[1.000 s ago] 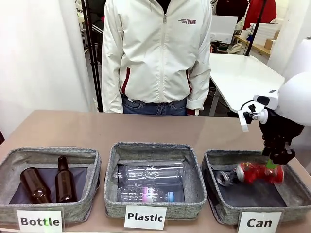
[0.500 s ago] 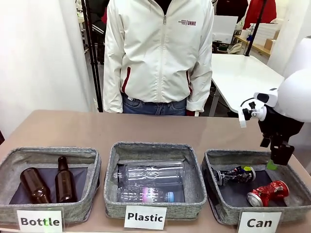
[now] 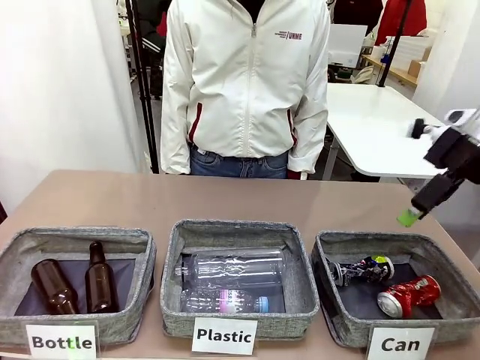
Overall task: Sort the can waste into the basket.
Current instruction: Pick up the can waste from the table and place it in the right Fabric basket.
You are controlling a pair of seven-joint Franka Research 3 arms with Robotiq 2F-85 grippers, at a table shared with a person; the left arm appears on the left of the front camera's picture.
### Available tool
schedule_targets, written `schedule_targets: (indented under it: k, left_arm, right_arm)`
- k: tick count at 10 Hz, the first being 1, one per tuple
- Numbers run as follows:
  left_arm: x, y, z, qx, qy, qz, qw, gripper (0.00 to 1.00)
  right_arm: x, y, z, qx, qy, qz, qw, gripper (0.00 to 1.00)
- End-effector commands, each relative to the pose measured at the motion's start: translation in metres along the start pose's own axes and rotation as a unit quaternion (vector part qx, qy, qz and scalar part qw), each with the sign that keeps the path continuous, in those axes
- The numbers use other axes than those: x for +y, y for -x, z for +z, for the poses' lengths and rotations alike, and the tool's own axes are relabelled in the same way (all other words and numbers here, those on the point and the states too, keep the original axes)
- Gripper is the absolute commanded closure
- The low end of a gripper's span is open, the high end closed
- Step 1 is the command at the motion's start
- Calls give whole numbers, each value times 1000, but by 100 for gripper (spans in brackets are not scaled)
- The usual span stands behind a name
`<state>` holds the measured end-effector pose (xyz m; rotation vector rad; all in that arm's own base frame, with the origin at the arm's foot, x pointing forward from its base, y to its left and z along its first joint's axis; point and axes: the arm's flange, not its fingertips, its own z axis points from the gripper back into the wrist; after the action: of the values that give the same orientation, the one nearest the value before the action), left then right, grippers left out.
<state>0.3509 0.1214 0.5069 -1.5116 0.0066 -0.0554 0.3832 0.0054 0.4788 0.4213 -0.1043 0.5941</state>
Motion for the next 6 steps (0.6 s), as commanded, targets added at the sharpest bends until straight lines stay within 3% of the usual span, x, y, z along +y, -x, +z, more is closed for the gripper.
schedule_targets:
  k: [1,2,4,6]
  left_arm:
    - [-2,0,0,0,10,-8,1000,0]
    - [-2,0,0,0,10,-8,1000,0]
    - [-2,0,0,0,10,-8,1000,0]
    - [-2,0,0,0,10,-8,1000,0]
  right_arm:
    - [17,13,0,-369,-22,-304,878,0]
    - [16,23,1,-384,-63,-311,867,0]
    - [11,56,1,-457,-116,-266,841,0]
    - [-10,68,3,-474,-171,-248,828,0]
